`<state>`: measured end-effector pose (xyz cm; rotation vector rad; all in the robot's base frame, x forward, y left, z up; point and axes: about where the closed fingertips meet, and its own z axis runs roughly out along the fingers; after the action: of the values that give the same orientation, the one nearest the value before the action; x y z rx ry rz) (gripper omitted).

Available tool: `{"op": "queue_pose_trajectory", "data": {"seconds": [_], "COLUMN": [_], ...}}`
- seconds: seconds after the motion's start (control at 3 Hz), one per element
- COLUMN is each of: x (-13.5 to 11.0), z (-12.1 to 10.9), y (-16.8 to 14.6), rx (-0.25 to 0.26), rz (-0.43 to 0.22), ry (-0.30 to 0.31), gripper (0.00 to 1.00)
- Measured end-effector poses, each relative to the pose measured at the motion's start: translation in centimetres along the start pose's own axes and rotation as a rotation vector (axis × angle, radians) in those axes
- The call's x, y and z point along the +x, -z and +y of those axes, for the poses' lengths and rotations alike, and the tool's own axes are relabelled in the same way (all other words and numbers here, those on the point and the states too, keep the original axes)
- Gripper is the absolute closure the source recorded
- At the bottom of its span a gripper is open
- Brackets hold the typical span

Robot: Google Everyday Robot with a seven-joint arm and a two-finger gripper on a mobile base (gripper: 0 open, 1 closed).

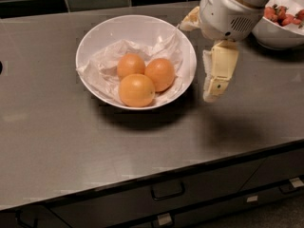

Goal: Pick orange from white bowl

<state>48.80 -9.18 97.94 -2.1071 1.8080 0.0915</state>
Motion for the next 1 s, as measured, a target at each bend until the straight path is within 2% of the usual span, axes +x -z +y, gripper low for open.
{"op": "queue_pose_trajectory", "data": {"seconds": [0.33,0.67,1.0], "x": [0.0,-0.5,-1.0], "z": [0.0,-0.8,-2.7], "y": [0.0,-0.2,-0.4], "rx": [0.001,-0.004,0.002], "rz": [0.000,0.004,0.005], "ry": [0.000,0.047,0.094], "gripper": [0.00,0.00,0.00]}}
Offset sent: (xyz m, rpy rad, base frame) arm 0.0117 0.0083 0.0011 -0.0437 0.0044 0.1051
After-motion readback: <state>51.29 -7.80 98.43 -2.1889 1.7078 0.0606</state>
